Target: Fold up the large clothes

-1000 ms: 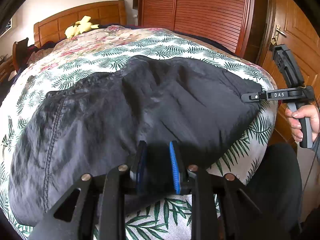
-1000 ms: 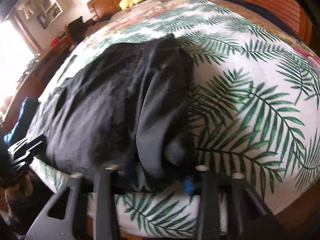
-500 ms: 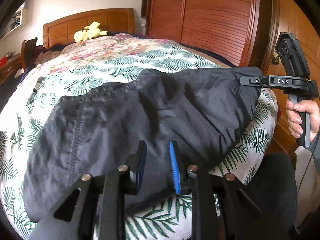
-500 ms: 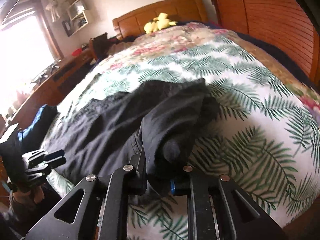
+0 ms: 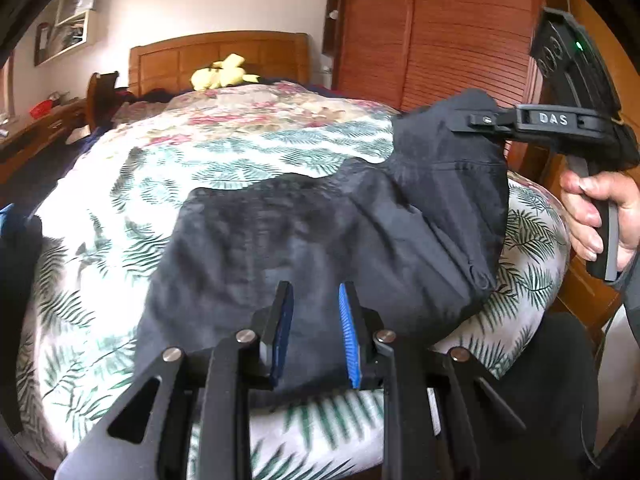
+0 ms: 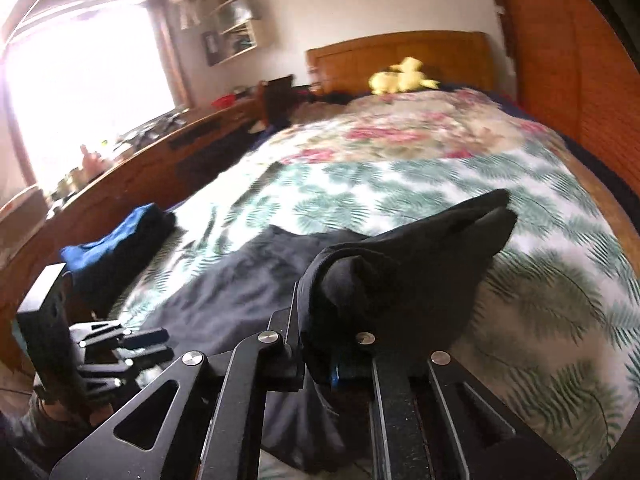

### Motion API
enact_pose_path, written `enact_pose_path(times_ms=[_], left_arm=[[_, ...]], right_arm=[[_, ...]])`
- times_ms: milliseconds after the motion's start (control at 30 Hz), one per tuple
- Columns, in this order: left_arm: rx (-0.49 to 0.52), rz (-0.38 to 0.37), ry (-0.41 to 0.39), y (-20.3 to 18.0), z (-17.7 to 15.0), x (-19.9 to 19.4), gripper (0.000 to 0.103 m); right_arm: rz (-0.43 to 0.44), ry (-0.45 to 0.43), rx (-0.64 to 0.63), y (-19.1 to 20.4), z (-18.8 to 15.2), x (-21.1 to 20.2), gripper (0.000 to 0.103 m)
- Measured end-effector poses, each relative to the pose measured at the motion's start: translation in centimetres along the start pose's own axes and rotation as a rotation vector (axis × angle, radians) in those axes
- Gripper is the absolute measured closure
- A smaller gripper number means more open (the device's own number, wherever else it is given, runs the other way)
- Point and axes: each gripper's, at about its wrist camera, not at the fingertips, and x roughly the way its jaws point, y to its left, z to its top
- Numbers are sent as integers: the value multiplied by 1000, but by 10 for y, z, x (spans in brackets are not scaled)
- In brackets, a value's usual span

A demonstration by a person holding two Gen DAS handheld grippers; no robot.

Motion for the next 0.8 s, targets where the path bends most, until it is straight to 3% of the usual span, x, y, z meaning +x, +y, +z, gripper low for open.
enact_pose_path(times_ms=[267, 367, 567, 633, 733, 800], left_arm=[[-66, 59, -34, 44, -17, -31, 82], [-85, 73, -42, 55, -21, -38, 82], [-102, 77, -72, 61, -19, -47, 82], [-103, 76, -79, 61, -18, -48, 82], [-101, 72, -80, 60, -18, -47, 82], [-98, 69, -76, 59, -17, -44, 82]], right_arm=[[146, 47, -108, 94, 18, 69, 98], [207, 103, -96, 118, 13, 99, 98], [184, 240, -122, 137, -10, 136, 92], [182, 240, -124, 135, -12, 130, 86], [180, 226, -125, 132, -9, 115, 65], [174, 190, -133, 128, -7, 97, 62]])
